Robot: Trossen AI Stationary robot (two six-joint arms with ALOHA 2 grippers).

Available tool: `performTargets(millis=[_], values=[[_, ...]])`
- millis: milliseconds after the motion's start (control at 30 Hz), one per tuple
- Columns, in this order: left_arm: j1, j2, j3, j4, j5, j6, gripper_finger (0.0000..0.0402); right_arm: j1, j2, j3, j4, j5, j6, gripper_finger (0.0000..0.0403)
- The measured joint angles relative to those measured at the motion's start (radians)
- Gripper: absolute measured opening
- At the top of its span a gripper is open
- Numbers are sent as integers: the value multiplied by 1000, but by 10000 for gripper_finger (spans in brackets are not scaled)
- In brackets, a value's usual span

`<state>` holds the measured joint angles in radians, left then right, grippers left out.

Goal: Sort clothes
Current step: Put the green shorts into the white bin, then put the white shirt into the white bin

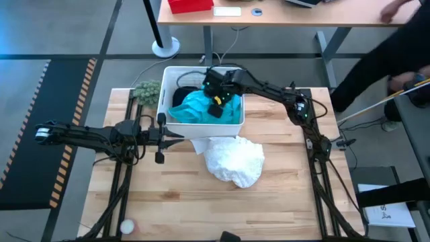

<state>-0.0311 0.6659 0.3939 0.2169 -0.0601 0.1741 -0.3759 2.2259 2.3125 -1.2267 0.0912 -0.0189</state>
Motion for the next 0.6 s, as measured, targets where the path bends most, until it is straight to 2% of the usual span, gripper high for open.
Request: performTargets(millis=[100, 433, 600], values=[[0, 0, 0, 0, 0, 0, 36, 3, -28, 43, 6, 32, -2, 0], [0, 0, 0, 0, 0, 0, 36, 6, -156, 42, 35, 83, -19, 1], [0, 0, 0, -1, 0, 0, 36, 15, -214, 43, 39, 97, -32, 36]])
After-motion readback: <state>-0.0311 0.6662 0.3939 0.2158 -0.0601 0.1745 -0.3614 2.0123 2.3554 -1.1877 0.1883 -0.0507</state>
